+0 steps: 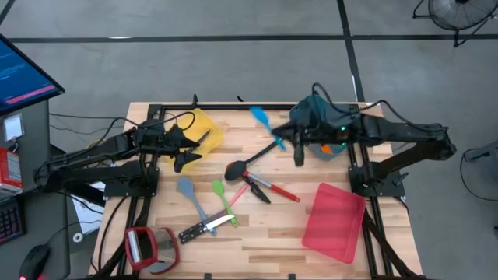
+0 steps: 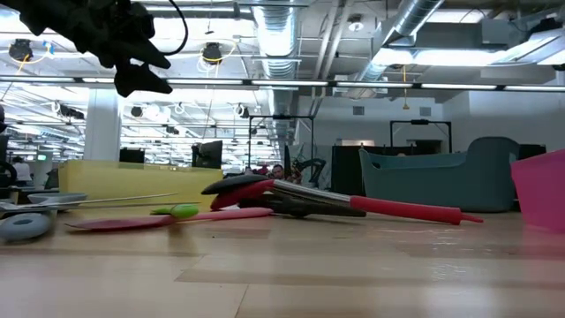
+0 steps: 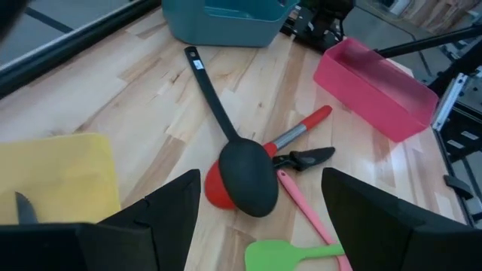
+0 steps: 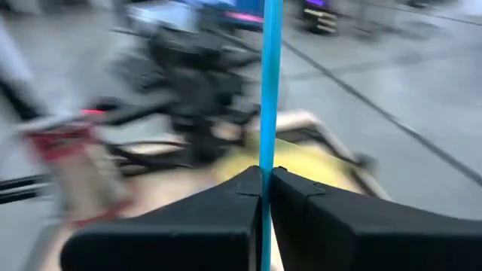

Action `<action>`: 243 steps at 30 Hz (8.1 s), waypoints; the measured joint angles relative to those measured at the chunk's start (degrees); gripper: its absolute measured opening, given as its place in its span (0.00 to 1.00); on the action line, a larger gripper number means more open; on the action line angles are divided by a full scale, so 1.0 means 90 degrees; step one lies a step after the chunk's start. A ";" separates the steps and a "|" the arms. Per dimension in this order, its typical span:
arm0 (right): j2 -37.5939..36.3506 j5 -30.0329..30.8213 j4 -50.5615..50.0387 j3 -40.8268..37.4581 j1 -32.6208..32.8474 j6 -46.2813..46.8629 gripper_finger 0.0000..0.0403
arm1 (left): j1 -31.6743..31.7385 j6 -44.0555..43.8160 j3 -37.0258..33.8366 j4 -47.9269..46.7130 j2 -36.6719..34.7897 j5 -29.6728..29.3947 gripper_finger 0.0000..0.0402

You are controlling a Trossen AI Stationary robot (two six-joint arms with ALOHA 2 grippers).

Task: Pick & Place Kitchen Items
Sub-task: Put the blue spatula into the green bin, then put the red serving spoon into the red bin

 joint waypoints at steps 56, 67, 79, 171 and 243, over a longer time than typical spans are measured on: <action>0.1019 -0.0094 -0.0774 -0.4283 -0.5278 0.0107 0.19 | 0.0000 -0.0311 0.0000 0.0205 0.0000 -0.0574 0.64; 0.0146 -0.1287 -0.1204 -0.2924 -0.4760 0.0281 0.50 | 0.0000 -0.0311 0.0000 0.0209 0.0000 -0.0819 0.64; 0.0490 -0.1426 0.0605 -0.2501 -0.2155 0.0622 0.55 | 0.0000 -0.0311 0.0000 0.0257 0.0000 -0.0858 0.64; -0.0060 -0.4837 -0.3816 -0.2514 0.0949 0.4902 0.10 | 0.0000 -0.0093 0.0000 0.0294 0.0002 -0.0853 0.64; -0.2096 -0.6817 -0.3345 -0.5024 0.2315 0.6125 0.09 | 0.0000 0.0006 0.0002 0.0245 0.0002 -0.0852 0.64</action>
